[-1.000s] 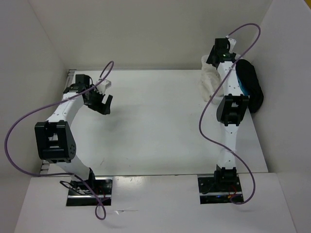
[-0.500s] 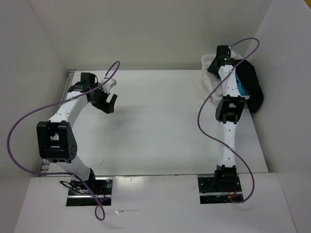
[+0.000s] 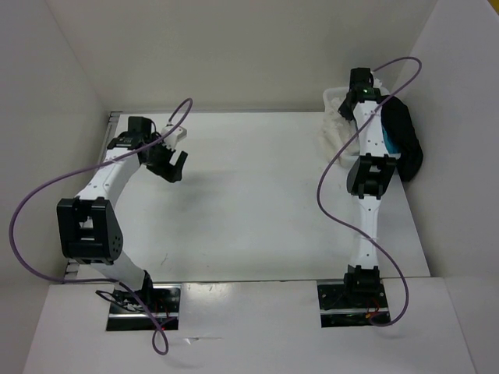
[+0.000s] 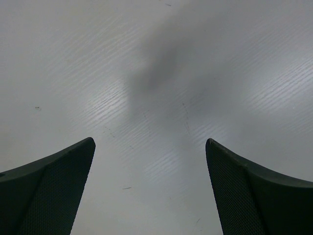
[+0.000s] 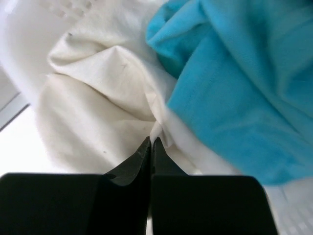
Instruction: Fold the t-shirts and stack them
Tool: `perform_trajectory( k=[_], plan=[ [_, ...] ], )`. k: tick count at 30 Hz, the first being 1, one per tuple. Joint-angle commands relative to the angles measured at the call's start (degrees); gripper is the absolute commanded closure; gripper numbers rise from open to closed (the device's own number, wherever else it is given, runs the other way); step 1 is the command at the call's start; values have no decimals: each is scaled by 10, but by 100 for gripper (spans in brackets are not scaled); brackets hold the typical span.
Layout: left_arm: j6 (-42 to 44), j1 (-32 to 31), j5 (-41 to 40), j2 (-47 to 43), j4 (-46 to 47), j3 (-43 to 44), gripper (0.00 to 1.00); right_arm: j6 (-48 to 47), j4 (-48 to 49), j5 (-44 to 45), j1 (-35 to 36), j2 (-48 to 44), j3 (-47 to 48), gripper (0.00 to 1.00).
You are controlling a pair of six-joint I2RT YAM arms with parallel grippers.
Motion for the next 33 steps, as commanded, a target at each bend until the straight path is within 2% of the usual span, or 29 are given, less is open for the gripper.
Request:
perform_trajectory(
  k=[1, 5, 10, 13, 14, 17, 18, 20, 21, 25, 29, 32, 33],
  plan=[
    [16, 0, 3, -42, -2, -6, 0, -12, -17, 62, 4, -124, 54, 100],
    [22, 0, -8, -66, 9, -11, 0, -27, -22, 122, 25, -216, 60, 100],
    [9, -5, -14, -103, 21, -17, 0, -39, -10, 125, 36, -332, 73, 100],
    [-6, -5, -19, -124, 27, -28, 0, -66, 21, 32, 36, -398, 67, 100],
    [-14, -5, -13, -136, 32, -34, 0, -75, 31, -35, 44, -414, 60, 100],
    [-31, -5, -13, -162, 38, -40, 0, -117, 78, -135, 80, -474, 46, 100],
    [-39, -5, -13, -169, 38, -46, 0, -134, 88, -199, 119, -486, 40, 100],
    [-39, -5, -26, -190, 43, -46, 0, -169, 94, -219, 169, -501, 40, 100],
    [-44, -5, -33, -197, 43, -51, 0, -169, 94, -219, 217, -501, 40, 100],
    [-67, 15, -84, -239, 66, -51, 0, -183, 94, -232, 296, -483, 40, 100],
    [-93, 42, -120, -277, 90, -56, 0, -170, 94, -212, 358, -446, 45, 100],
    [-93, 48, -136, -296, 95, -62, 0, -146, 81, -170, 366, -425, 22, 99],
    [-88, 48, -136, -304, 95, -68, 0, -134, 66, -124, 360, -407, 14, 61]
  ],
)
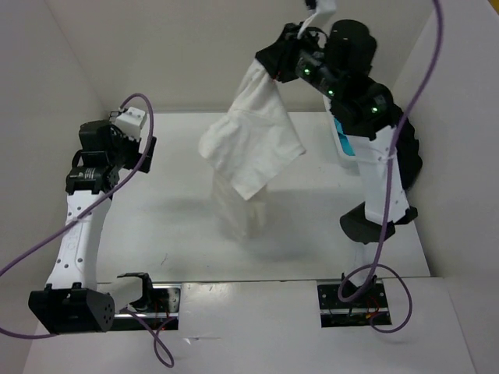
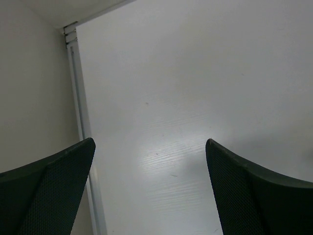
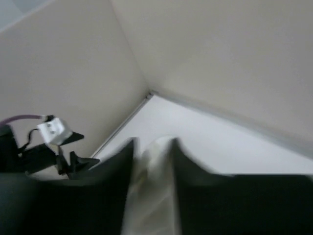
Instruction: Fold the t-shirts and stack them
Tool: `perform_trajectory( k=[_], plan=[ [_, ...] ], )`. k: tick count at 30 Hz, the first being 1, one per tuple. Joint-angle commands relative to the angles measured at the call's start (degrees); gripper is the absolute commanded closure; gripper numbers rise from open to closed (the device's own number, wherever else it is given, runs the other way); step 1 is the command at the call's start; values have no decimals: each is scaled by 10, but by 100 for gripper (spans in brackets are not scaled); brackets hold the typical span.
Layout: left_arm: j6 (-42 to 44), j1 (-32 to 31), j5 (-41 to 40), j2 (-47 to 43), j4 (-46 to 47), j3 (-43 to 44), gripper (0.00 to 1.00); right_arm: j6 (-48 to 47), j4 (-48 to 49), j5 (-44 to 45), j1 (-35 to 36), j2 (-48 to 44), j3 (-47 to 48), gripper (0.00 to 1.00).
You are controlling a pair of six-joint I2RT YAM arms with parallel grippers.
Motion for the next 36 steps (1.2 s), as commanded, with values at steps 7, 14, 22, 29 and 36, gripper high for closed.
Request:
perform_trajectory(
  k=[7, 14, 22, 29, 36],
  plan=[
    [57, 3, -45, -41, 8, -18, 0, 40, -70, 147, -87, 30, -116, 0],
    [233, -34, -68, -67, -58, -77, 0, -6, -22, 153, -92, -78, -357, 0],
    [296, -34, -142, -148, -128, -208, 1, 64, 138, 82, 131, -48, -681, 24],
    [410, -40, -132, -284, -137, -349, 2, 142, 244, 48, 164, -31, -781, 27],
    [525, -45, -131, -388, -121, -433, 0, 191, 252, 77, 146, -7, -828, 27]
  ],
)
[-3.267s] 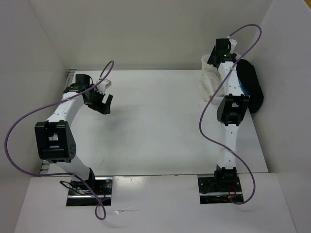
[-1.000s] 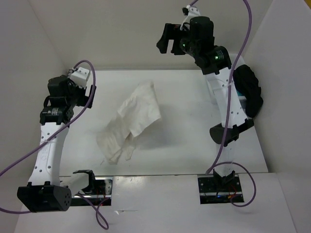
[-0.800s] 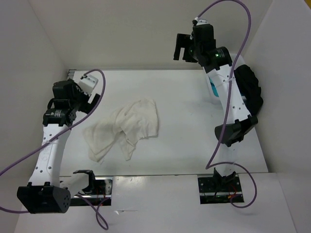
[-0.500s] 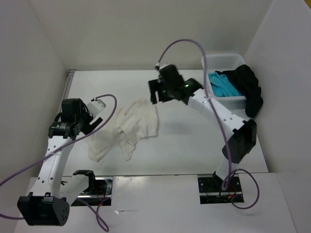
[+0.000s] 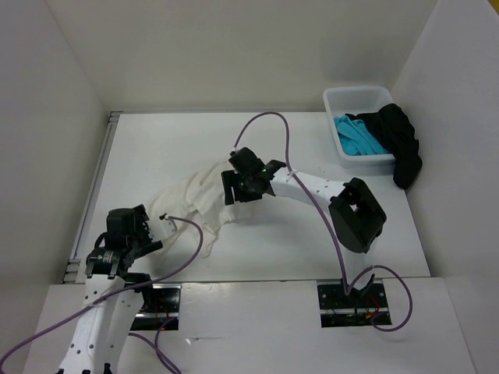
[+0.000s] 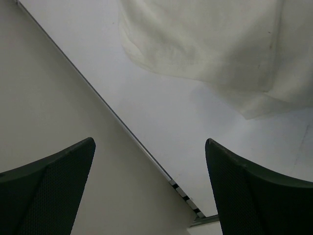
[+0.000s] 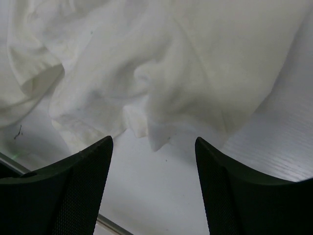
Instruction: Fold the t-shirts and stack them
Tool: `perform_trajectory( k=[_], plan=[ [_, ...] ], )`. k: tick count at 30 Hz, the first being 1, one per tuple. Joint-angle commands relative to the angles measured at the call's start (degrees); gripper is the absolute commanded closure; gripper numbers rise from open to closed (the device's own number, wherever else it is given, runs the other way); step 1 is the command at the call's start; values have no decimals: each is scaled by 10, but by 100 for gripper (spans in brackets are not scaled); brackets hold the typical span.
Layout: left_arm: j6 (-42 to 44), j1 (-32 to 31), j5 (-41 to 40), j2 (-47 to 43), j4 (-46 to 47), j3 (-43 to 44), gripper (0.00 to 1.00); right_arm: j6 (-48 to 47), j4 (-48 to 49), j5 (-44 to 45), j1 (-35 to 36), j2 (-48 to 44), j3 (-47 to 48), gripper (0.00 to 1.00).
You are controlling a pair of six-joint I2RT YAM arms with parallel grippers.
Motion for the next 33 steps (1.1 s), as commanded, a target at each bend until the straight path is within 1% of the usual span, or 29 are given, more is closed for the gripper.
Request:
perform_trajectory(
  k=[1, 2, 5, 6, 7, 8, 9, 11, 12, 14, 16, 17, 18, 20, 22, 23, 24, 25, 26, 27, 28, 30, 32, 33],
  plan=[
    [80, -3, 3, -3, 23, -17, 0, 45, 46, 25, -7, 5, -20, 27],
    [73, -3, 10, 6, 34, -12, 0, 45, 46, 25, -13, 5, -26, 25],
    [36, -3, 21, 80, 47, 25, 0, 45, 52, 35, -13, 23, -26, 22],
    [0, -3, 31, 135, 47, 38, 0, 51, 42, 41, -13, 41, -14, 22],
    [-21, -3, 38, 163, 47, 52, 0, 51, 35, 41, -13, 52, -14, 22],
    [-41, -3, 44, 190, 47, 80, 0, 56, 29, 48, -19, 61, -6, 28],
    [-75, -3, 56, 238, 47, 95, 0, 56, 23, 48, -19, 69, -6, 35],
    [-100, -3, 62, 275, 34, 123, 0, 62, 23, 48, -25, 75, -11, 55],
    [-109, -8, 70, 288, 34, 143, 0, 67, 29, 39, -40, 75, -23, 79],
    [-114, -8, 77, 304, 29, 156, 0, 73, 29, 46, -57, 46, -44, 100],
    [-114, -21, 83, 309, 29, 170, 0, 80, 29, 46, -100, 15, -62, 100],
    [-120, -26, 88, 309, 29, 176, 0, 88, 29, 46, -120, -20, -73, 100],
    [-120, -37, 88, 322, 29, 183, 0, 88, 23, 46, -167, -38, -90, 100],
    [-144, -49, 96, 338, 24, 211, 0, 88, 10, 46, -216, -89, -116, 100],
    [-168, -65, 109, 370, 19, 238, 0, 88, 3, 57, -257, -116, -129, 100],
    [-191, -82, 120, 384, 12, 251, 0, 71, 3, 57, -284, -124, -129, 86],
    [-200, -92, 128, 398, 5, 265, 0, 65, -17, 66, -294, -124, -134, 59],
    [-219, -111, 145, 424, -7, 292, 0, 52, -27, 78, -300, -124, -128, 29],
    [-219, -123, 145, 436, -12, 303, 0, 52, -35, 87, -300, -124, -127, 25],
    [-224, -132, 161, 452, -23, 312, 0, 46, -52, 95, -300, -124, -121, 22],
    [-224, -142, 168, 452, -23, 317, 0, 46, -52, 95, -300, -124, -120, 20],
    [-202, -164, 168, 459, -29, 307, 0, 41, -52, 90, -300, -136, -120, 18],
    [-181, -176, 135, 459, -34, 283, 0, 36, -47, 85, -285, -163, -120, 18],
    [-159, -189, 100, 453, -34, 252, 0, 36, -47, 85, -269, -163, -126, 18]
  ],
)
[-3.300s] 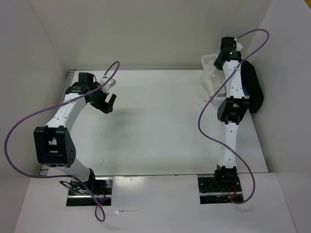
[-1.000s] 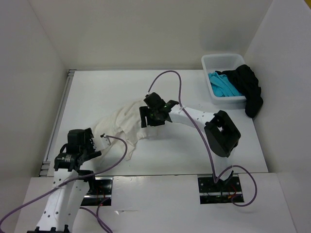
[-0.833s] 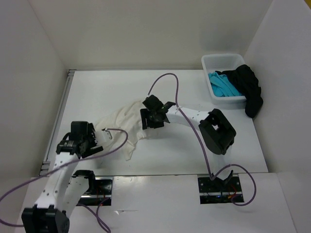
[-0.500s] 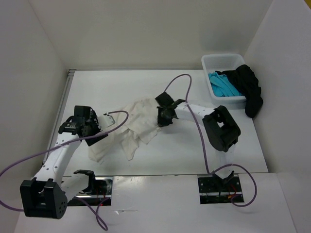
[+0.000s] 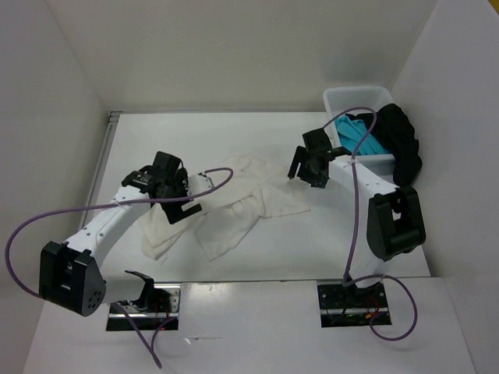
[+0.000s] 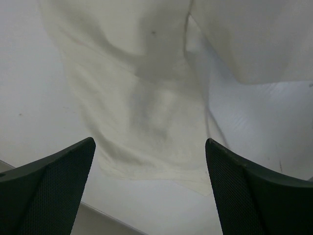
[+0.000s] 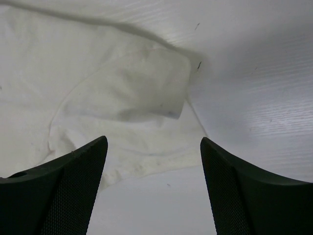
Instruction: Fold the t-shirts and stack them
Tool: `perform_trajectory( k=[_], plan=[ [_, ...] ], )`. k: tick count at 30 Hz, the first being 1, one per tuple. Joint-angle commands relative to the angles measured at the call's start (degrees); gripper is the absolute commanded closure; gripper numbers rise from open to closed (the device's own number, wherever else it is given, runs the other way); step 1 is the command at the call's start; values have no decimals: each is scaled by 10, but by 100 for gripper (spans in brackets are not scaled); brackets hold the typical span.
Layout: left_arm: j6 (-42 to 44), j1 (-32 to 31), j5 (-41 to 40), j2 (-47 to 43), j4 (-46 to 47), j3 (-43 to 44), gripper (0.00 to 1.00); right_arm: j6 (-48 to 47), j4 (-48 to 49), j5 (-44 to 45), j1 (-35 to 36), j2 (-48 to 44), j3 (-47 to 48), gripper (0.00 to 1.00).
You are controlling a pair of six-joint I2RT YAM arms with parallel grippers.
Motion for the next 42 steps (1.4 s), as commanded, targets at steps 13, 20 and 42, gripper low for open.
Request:
perform_trajectory(
  k=[13, 20, 42],
  plan=[
    [-10, -39, -248, -6, 32, -173, 5, 39, -14, 22, 35, 4, -60, 17],
    [-29, -13, -187, 23, 17, -173, 20, 39, 8, 3, 35, 9, -71, 17],
    [-28, 19, -173, 91, 2, -152, 59, 23, 30, -25, 23, 30, -76, 17]
  ],
)
